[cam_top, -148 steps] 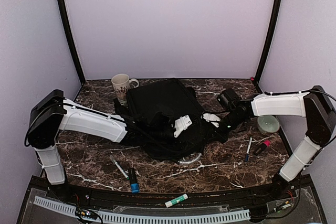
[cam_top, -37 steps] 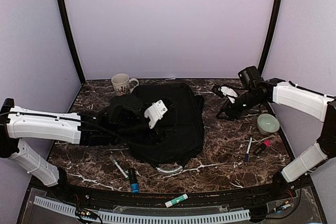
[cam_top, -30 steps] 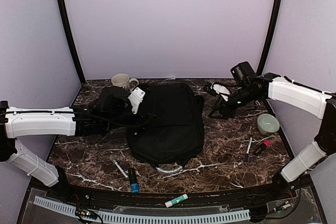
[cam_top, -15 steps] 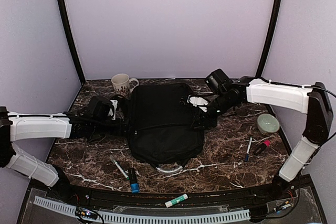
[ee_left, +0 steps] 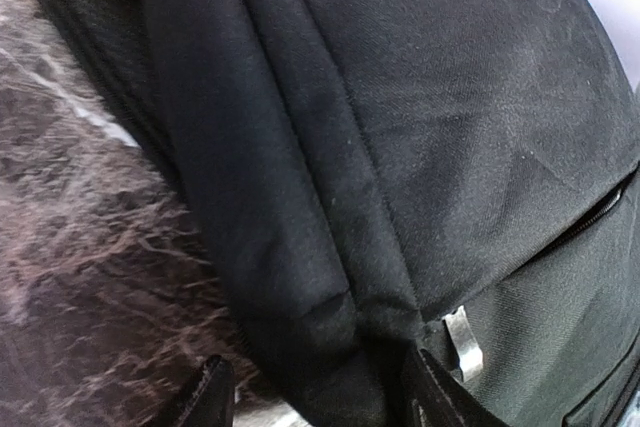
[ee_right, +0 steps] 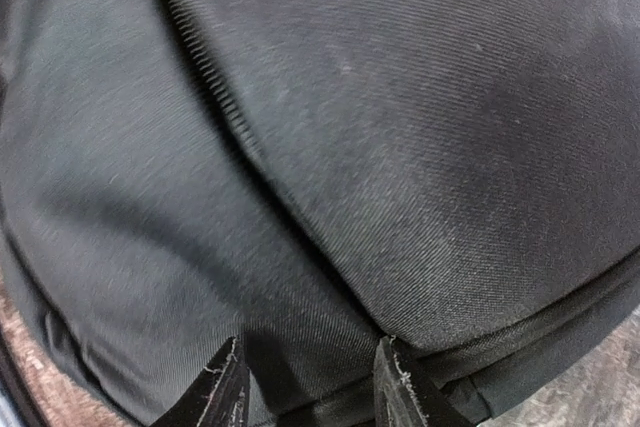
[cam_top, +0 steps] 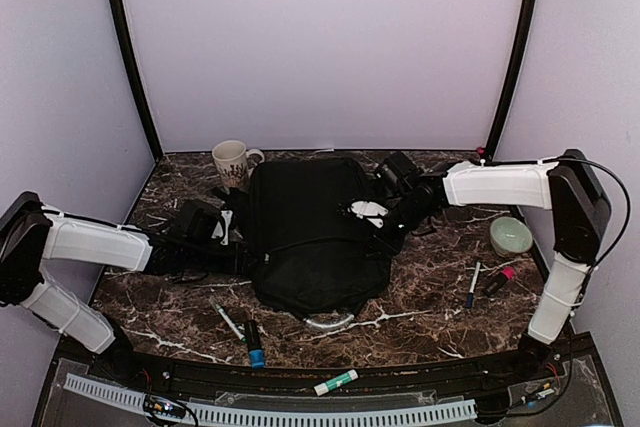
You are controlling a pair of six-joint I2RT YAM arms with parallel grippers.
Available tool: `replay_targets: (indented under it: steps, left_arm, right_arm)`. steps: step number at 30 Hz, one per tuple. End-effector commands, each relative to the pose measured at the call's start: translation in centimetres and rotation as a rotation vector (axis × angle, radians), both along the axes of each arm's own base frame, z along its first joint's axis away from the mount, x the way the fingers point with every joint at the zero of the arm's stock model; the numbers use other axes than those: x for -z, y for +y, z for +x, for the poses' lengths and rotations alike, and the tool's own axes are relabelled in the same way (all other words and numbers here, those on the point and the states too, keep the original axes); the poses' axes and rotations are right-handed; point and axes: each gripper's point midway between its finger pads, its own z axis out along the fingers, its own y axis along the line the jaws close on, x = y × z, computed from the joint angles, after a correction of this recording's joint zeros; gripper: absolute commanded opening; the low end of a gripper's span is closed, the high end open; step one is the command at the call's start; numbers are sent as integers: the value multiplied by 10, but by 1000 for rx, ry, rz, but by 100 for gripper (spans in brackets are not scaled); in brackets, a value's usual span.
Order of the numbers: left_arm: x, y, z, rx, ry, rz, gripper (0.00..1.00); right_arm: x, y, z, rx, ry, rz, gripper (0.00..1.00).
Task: Pack the student bag
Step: Adjust the student bag at the center of the board.
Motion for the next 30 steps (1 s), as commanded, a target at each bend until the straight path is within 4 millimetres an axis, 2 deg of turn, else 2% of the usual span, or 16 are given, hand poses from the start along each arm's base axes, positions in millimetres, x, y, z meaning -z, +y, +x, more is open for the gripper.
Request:
replay_targets:
  steps: [1, 5, 10, 13, 17, 19, 20, 22, 25, 30]
  left_arm:
    - [-2, -28, -1, 83, 15, -132, 58]
    - [-1, -46, 5, 111, 22, -193, 56]
    - [-9, -66, 26, 143, -15, -200, 56]
    - [-15, -68, 34, 156, -37, -162, 57]
    - [-21, -58, 31, 169, -43, -91, 58]
    - [-24, -52, 25, 185, -41, -51, 60]
    - [-26, -48, 22, 192, -41, -27, 61]
    - [-29, -39, 18, 203, -42, 20, 63]
    - [-38, -32, 12, 232, -64, 62, 66]
    - [-53, -28, 12, 266, -123, 92, 70]
  right_arm:
    - [21, -23, 35, 144, -95, -103, 43]
    - [28, -44, 60, 240, -97, -118, 42]
    - [22, -50, 64, 248, -67, -78, 43]
    - [8, -49, 59, 222, -71, -49, 43]
    - [-29, -51, 47, 171, -104, 20, 45]
    - [-46, -51, 31, 112, -109, 67, 46]
    - [-50, -49, 20, 68, -95, 90, 46]
    - [-69, -45, -6, -25, -89, 164, 46]
    - [-70, -36, -53, -185, -60, 200, 46]
    - [-54, -10, -122, -422, -31, 161, 46]
